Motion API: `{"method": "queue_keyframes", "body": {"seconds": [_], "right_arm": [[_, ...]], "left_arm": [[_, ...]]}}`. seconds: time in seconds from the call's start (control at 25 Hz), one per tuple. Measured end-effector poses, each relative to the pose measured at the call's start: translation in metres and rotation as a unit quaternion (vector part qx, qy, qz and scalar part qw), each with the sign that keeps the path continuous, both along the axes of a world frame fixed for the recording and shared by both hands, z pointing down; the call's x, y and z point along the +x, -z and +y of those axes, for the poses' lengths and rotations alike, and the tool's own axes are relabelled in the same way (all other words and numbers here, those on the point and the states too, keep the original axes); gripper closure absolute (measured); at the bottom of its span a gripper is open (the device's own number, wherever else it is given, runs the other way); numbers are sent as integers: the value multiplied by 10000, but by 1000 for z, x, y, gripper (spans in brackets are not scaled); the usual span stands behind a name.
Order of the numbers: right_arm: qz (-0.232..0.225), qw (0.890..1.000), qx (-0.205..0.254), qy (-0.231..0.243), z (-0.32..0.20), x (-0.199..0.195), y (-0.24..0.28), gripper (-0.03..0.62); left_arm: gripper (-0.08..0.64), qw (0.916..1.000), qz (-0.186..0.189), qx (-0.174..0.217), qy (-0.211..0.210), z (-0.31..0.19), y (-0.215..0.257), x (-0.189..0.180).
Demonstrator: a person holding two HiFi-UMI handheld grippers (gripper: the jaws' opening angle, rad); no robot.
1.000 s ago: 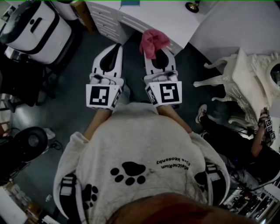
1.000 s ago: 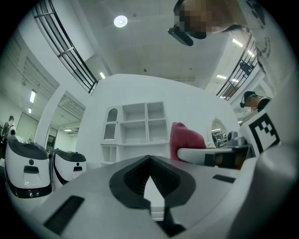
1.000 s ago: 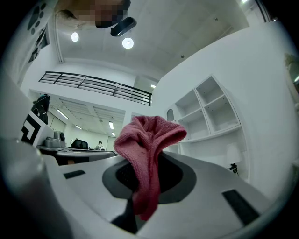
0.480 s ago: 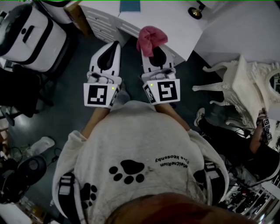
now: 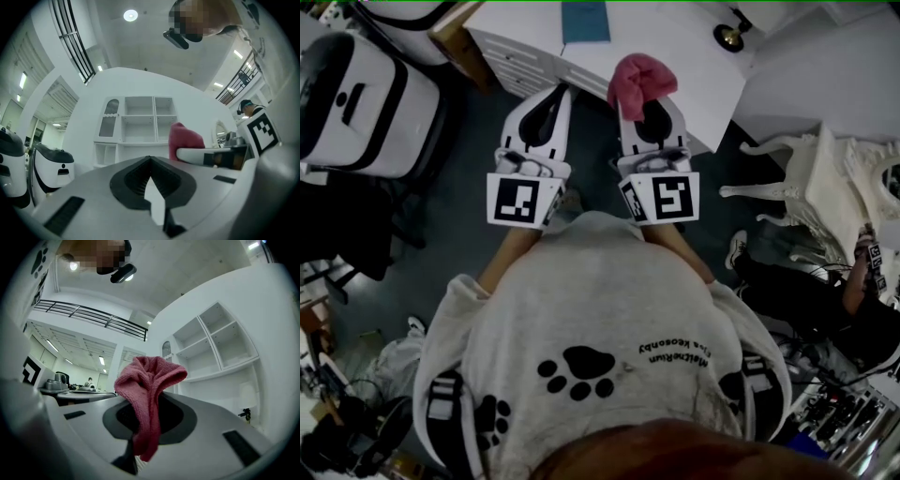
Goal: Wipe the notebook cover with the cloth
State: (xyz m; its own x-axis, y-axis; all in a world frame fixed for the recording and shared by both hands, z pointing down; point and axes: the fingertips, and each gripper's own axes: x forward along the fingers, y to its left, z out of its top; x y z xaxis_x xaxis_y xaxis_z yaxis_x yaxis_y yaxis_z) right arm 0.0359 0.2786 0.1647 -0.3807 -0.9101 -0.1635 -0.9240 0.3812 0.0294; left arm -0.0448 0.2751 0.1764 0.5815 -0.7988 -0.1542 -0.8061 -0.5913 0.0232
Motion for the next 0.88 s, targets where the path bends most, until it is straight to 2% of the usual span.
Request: {"method": "queue_keyframes", "body": {"seconds": [0.44, 0.68, 0.88], "right_arm": [[78, 9995, -70, -282, -46, -18, 5, 518], [68, 9994, -30, -335, -46, -28, 11, 518], [83, 9995, 51, -299, -77, -30, 6, 518]], "left_arm": [[548, 9993, 46, -109, -355, -48, 0, -16], [548, 9993, 82, -76, -367, -49, 3, -32], [548, 9994, 122, -29, -335, -79, -12, -36]]}}
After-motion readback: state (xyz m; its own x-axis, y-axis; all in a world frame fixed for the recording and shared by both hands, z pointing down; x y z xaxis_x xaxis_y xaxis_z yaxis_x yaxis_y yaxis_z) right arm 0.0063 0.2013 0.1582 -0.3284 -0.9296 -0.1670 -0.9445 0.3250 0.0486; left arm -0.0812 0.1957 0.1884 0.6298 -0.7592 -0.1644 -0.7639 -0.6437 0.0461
